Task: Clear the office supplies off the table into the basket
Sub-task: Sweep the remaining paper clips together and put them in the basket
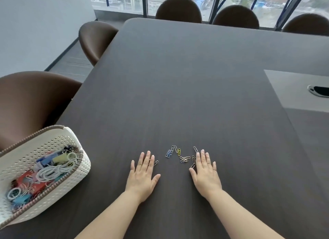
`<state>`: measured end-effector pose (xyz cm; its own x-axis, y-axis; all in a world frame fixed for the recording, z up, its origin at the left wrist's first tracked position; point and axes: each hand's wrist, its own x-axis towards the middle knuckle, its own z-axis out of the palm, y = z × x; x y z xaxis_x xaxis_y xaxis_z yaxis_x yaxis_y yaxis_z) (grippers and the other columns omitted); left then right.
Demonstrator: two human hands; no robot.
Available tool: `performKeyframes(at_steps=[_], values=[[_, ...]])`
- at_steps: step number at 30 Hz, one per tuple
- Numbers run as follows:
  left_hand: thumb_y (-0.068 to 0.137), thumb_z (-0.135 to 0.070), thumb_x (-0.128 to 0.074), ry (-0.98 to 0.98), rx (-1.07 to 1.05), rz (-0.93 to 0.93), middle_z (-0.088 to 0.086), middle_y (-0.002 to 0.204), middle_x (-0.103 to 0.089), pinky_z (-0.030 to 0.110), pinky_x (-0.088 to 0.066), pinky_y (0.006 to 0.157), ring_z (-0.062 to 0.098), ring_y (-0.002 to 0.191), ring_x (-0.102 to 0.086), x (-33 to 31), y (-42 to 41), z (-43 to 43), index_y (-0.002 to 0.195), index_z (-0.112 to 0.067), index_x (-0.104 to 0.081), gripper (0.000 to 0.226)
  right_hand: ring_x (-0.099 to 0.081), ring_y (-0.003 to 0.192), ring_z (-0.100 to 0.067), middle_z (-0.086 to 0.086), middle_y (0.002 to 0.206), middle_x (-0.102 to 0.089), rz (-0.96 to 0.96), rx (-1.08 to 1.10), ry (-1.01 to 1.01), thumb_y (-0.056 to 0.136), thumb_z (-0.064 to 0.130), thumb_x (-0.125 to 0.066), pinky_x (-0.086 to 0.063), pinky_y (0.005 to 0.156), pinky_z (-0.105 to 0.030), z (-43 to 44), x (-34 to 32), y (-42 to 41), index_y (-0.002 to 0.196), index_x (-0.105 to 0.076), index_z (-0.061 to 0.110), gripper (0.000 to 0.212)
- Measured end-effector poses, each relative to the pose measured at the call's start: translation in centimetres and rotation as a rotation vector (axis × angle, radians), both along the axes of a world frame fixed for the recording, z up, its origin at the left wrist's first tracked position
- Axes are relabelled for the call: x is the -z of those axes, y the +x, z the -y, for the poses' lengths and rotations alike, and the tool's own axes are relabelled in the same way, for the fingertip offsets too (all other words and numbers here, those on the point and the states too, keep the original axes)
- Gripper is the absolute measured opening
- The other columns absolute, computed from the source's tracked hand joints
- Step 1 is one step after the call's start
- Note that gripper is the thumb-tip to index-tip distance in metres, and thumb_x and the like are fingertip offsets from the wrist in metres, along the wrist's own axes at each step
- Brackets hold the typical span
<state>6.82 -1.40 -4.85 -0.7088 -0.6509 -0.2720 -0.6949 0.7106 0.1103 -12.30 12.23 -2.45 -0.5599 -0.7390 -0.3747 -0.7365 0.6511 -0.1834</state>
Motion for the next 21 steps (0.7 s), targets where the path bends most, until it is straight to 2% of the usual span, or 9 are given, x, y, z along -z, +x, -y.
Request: performKeyframes(at_steps=[3, 6, 9, 11, 12, 14, 16, 18, 21], values=[[0.057, -0.068, 0.041, 0.042, 0.066, 0.011, -0.003, 0.145, 0.029, 0.043, 0.012, 0.111, 0.018, 0.128, 0.039, -0.9, -3.1, -0.3, 0.135, -0.019, 0.022, 0.094, 0.026, 0.137, -0.012, 0.001, 0.153, 0.022, -0.011, -0.112, 0.003, 0.098, 0.042, -0.016, 0.009, 0.115, -0.04, 1.4, 0.6, -0.8, 0.144, 0.016, 0.014, 0.062], [0.086, -0.064, 0.005, 0.019, 0.094, 0.03, -0.006, 0.14, 0.037, 0.045, 0.011, 0.112, 0.016, 0.133, 0.032, -1.5, -5.5, -0.1, 0.134, -0.022, 0.027, 0.068, 0.031, 0.13, -0.008, 0.004, 0.152, 0.024, -0.004, -0.265, -0.024, 0.091, 0.054, -0.005, 0.013, 0.112, -0.038, 3.0, 0.8, -1.4, 0.143, 0.016, 0.016, 0.068], [0.091, -0.055, -0.024, -0.116, 0.104, -0.065, -0.003, 0.153, 0.002, 0.045, -0.021, 0.111, 0.016, 0.14, -0.008, -1.7, -5.7, 0.9, 0.146, -0.018, -0.008, 0.068, 0.031, 0.131, -0.008, 0.008, 0.148, 0.028, 0.0, -0.325, -0.105, 0.069, 0.07, 0.009, 0.016, 0.109, -0.034, 3.7, 0.4, -2.4, 0.138, 0.023, 0.017, 0.088], [0.08, -0.06, -0.03, -0.134, 0.123, -0.106, 0.002, 0.129, -0.053, 0.033, -0.051, 0.081, 0.016, 0.107, -0.049, -1.9, -5.2, 2.0, 0.129, -0.018, -0.053, 0.069, 0.031, 0.131, -0.008, 0.01, 0.142, 0.031, -0.023, -0.353, -0.115, 0.064, 0.081, 0.006, 0.016, 0.109, -0.033, 4.1, 0.2, -3.5, 0.138, 0.023, 0.017, 0.1], [0.076, -0.063, -0.035, -0.142, 0.156, -0.079, 0.001, 0.113, -0.06, 0.027, -0.052, 0.069, 0.016, 0.09, -0.056, -2.2, -4.9, 2.2, 0.121, -0.019, -0.061, 0.068, 0.03, 0.131, -0.008, 0.01, 0.141, 0.031, -0.02, -0.372, -0.112, 0.06, 0.08, 0.006, 0.015, 0.109, -0.032, 4.3, 0.0, -4.1, 0.14, 0.02, 0.017, 0.103], [0.077, -0.061, -0.052, -0.099, 0.173, -0.088, 0.002, 0.107, -0.056, 0.026, -0.052, 0.065, 0.018, 0.082, -0.06, -2.4, -4.8, 2.4, 0.124, -0.017, -0.058, 0.065, 0.023, 0.135, -0.007, 0.01, 0.144, 0.022, -0.007, -0.435, -0.11, 0.06, 0.077, 0.004, 0.01, 0.112, -0.031, 4.6, 0.2, -5.0, 0.145, 0.008, 0.017, 0.104], [0.084, -0.047, -0.058, 0.04, 0.16, -0.131, 0.006, 0.117, -0.049, 0.035, -0.052, 0.078, 0.025, 0.094, -0.058, -2.3, -5.4, 2.3, 0.136, -0.015, -0.044, 0.062, -0.012, 0.141, -0.012, 0.005, 0.152, -0.014, -0.058, -0.5, -0.212, 0.074, 0.076, -0.006, -0.019, 0.115, -0.029, 4.8, 0.4, -5.2, 0.143, -0.027, 0.013, 0.096], [0.085, -0.034, -0.062, 0.103, 0.145, -0.255, 0.01, 0.114, -0.051, 0.042, -0.054, 0.075, 0.029, 0.087, -0.06, -2.5, -5.9, 2.0, 0.131, -0.013, -0.05, 0.052, -0.054, 0.12, -0.017, 0.0, 0.129, -0.058, -0.058, -0.527, -0.341, 0.085, 0.063, -0.029, -0.054, 0.086, -0.031, 4.5, 0.7, -5.0, 0.118, -0.061, 0.013, 0.068], [0.084, -0.037, -0.063, 0.124, 0.08, -0.26, 0.006, 0.117, -0.05, 0.039, -0.053, 0.075, 0.027, 0.085, -0.061, -2.1, -5.5, 1.8, 0.131, -0.015, -0.048, 0.053, -0.058, 0.1, -0.015, 0.003, 0.105, -0.069, -0.061, -0.509, -0.504, 0.077, 0.056, -0.045, -0.056, 0.07, -0.026, 3.7, 1.5, -4.7, 0.112, -0.06, 0.017, 0.055]])
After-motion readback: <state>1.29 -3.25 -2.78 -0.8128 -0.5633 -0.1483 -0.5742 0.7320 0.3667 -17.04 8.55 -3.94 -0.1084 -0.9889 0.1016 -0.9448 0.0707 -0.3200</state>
